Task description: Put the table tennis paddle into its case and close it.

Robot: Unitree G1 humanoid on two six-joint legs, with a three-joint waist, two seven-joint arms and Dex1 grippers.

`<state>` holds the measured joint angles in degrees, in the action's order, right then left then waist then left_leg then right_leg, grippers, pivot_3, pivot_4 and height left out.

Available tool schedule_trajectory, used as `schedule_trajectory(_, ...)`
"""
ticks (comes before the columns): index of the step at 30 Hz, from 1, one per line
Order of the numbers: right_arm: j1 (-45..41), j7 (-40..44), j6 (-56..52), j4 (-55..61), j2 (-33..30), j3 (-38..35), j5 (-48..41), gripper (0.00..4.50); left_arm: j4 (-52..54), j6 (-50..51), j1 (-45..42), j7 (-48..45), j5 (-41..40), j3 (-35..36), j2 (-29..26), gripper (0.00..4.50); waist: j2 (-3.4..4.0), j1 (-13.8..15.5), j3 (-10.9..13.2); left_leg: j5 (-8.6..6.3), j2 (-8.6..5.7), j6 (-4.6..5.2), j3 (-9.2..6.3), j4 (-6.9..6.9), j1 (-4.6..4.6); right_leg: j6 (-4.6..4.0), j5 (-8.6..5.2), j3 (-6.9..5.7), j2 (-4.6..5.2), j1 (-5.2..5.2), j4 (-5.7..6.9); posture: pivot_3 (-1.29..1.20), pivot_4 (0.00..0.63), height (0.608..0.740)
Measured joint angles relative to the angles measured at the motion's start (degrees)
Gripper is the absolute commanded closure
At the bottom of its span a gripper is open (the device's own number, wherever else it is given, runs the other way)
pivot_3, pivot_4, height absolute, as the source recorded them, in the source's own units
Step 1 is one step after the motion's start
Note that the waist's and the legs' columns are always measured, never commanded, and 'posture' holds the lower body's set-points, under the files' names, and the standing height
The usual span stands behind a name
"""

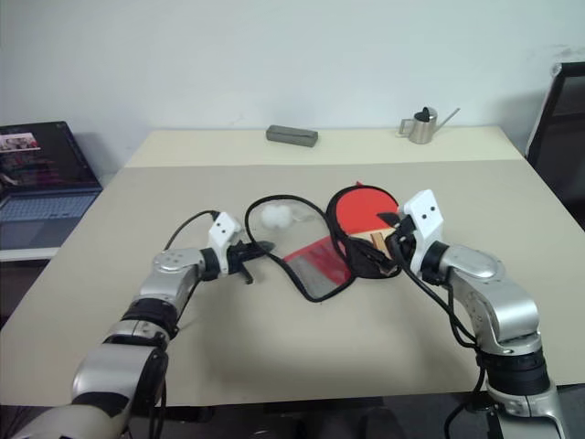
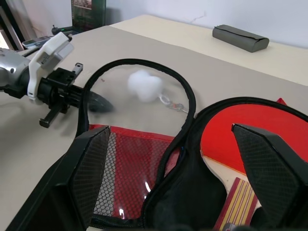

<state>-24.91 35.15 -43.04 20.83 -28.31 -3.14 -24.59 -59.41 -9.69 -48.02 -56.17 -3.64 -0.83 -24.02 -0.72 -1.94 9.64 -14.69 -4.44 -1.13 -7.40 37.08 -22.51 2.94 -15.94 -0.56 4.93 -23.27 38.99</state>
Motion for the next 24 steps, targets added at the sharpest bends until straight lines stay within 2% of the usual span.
schedule_trajectory(6,2.0,-1.1,-0.3,1.7,-0.7,-0.6,-1.2,0.10,-0.9,0.0,-7.1,-4.6,-0.4,0.0,3.0,4.50,-0.07,0.1,0.0,0.01,-0.04,-0.01,-0.03,0.07,-0.07,0.02,0.01,-0.04,0.00,0.01,0.00,0.00,0.150,0.740)
schedule_trajectory(13,4.1,-2.8,-1.6,4.5,-1.0,-2.6,-2.4,0.10,-6.5,-0.3,-16.8,-5.3,0.5,-0.5,8.7,4.50,-0.17,0.0,0.1,0.00,-0.04,0.00,-0.02,0.10,-0.09,0.04,0.01,-0.05,0.00,0.01,-0.01,0.00,0.150,0.740)
schedule_trajectory(17,5.4,-3.6,-2.4,5.9,-1.3,-3.0,-3.3,0.00,-9.1,-0.6,-19.7,-3.8,2.0,-1.3,11.7,3.60,-0.19,-0.1,0.1,0.00,-0.02,0.01,-0.01,0.09,-0.08,0.04,0.01,-0.04,-0.02,0.01,0.00,0.00,0.150,0.740)
schedule_trajectory(24,6.9,-5.3,-3.5,7.3,-2.5,-5.3,-4.3,0.00,-13.6,-1.0,-20.0,2.4,5.4,-2.4,15.0,1.04,-0.26,-0.1,0.1,0.00,-0.03,0.01,-0.02,0.10,-0.08,0.04,0.01,-0.04,-0.02,0.01,0.01,0.00,0.150,0.740)
